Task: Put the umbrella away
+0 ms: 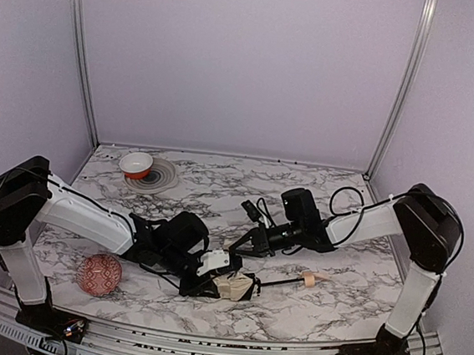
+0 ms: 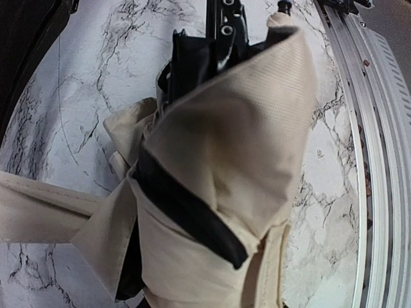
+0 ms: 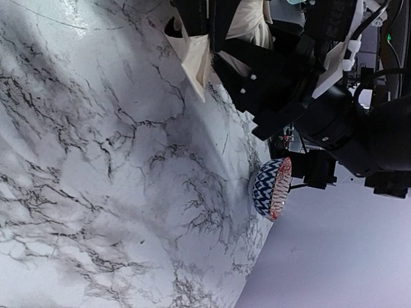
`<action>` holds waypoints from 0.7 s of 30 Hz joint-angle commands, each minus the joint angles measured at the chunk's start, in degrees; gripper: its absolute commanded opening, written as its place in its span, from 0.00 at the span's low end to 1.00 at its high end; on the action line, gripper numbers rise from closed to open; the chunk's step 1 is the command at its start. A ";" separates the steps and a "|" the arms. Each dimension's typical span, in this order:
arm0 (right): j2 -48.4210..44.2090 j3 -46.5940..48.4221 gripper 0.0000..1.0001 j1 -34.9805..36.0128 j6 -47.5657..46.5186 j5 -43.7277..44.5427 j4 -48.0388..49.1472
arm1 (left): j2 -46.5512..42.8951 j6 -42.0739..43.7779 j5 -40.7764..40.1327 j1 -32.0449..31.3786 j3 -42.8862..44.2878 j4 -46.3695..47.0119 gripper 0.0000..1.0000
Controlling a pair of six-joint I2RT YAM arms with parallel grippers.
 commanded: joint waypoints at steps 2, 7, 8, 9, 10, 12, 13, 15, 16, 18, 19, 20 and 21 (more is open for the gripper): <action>-5.37 0.72 0.00 -0.78 -2.78 -2.18 10.62 | 4.06 -6.37 14.60 1.03 -0.64 -3.22 0.00; -7.34 -1.63 0.00 1.02 -4.07 -4.47 10.41 | 3.23 -11.05 17.51 3.64 -2.11 2.43 0.00; -7.85 -2.14 0.00 1.47 -4.40 -4.69 10.50 | 2.97 -11.48 17.55 3.83 -2.21 3.26 0.00; -8.35 -2.67 0.00 2.02 -4.77 -4.92 10.80 | 2.91 -11.65 17.54 3.89 -2.10 3.45 0.00; -8.93 -3.06 0.00 2.63 -5.10 -5.30 11.41 | 3.15 -11.74 17.54 3.90 -1.72 3.47 0.00; -9.38 -3.25 0.00 4.23 -5.99 -6.11 11.63 | 4.01 -12.67 17.72 4.06 -0.73 3.45 0.00; -9.40 -3.08 0.00 5.02 -6.73 -6.48 10.90 | 4.60 -13.48 18.19 4.34 -0.32 3.47 0.00; -9.55 -3.04 0.00 5.92 -7.93 -6.68 8.57 | 4.96 -16.74 19.50 5.32 -0.64 7.14 0.00; -9.84 -3.59 0.00 6.07 -8.03 -6.74 8.21 | 4.74 -18.17 20.33 5.93 -1.29 9.19 0.00; -10.98 -5.61 0.00 6.31 -8.23 -6.55 8.31 | 4.28 -19.55 20.66 6.77 -2.10 11.42 0.00; -11.82 -6.33 0.00 6.63 -8.93 -6.31 8.28 | 4.34 -19.69 20.79 6.99 -2.01 11.61 0.00; -12.54 -6.78 0.00 6.97 -9.80 -5.93 7.71 | 4.50 -19.94 21.19 7.22 -1.78 11.83 0.00; -13.17 -6.96 0.00 7.14 -10.73 -5.54 6.68 | 4.75 -20.27 21.94 7.39 -1.49 12.26 0.00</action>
